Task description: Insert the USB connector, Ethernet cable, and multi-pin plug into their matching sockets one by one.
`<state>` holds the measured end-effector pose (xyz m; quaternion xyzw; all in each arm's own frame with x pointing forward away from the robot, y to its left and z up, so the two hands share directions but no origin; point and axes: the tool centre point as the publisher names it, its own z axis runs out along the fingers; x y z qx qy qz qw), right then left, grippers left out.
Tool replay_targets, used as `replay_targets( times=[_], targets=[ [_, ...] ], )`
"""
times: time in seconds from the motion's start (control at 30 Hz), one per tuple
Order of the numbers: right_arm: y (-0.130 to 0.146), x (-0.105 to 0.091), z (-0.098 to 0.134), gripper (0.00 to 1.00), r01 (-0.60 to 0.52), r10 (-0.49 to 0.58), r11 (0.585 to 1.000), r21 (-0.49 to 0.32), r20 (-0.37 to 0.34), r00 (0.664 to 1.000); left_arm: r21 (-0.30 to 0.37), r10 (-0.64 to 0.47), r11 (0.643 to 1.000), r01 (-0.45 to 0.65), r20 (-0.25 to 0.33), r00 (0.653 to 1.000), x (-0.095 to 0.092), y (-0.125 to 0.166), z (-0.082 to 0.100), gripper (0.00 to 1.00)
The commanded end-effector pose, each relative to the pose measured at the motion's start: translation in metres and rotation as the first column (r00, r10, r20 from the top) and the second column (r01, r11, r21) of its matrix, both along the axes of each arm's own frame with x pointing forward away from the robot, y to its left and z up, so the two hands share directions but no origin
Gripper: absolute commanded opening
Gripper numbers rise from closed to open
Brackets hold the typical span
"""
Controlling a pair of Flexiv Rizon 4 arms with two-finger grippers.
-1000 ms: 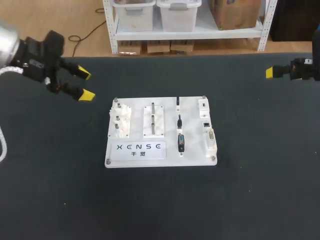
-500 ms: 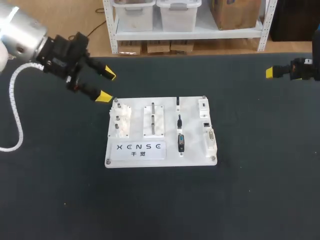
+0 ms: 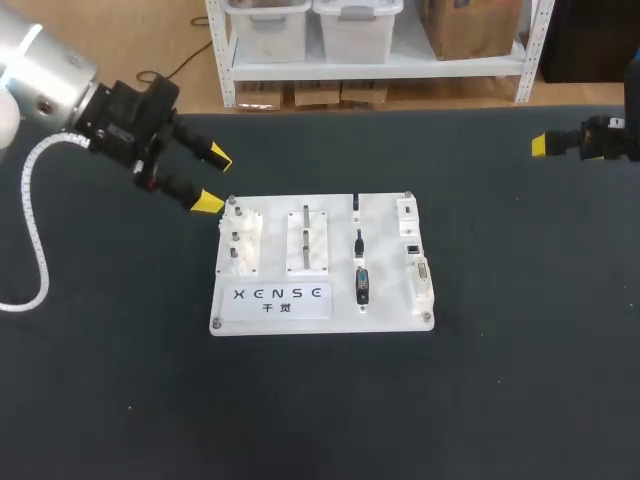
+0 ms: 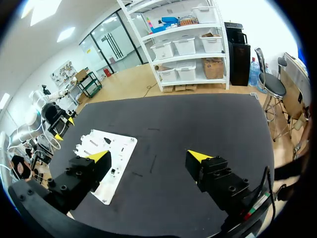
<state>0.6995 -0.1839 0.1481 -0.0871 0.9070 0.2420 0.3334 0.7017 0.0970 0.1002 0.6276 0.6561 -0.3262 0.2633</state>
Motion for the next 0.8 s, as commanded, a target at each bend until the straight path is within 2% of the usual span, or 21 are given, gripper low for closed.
replay_targets(
  times=[0.03,0.37,0.8],
  targets=[
    [0.000,0.000,0.000,1.00,0.001,-0.001,1.000,-0.001,-0.001,1.000,0.005,0.024,1.000,-0.024,0.037,0.999,-0.008,-0.001,0.001,1.00],
    [0.000,0.000,0.000,1.00,0.001,-0.001,1.000,-0.001,-0.001,1.000,0.005,0.069,0.998,-0.069,0.038,0.997,-0.013,-0.007,-0.004,1.00],
    [0.000,0.000,0.000,1.00,0.001,-0.001,1.000,-0.001,-0.001,1.000,0.006,0.048,0.999,-0.049,0.046,0.998,-0.004,-0.023,-0.003,1.00]
  ],
)
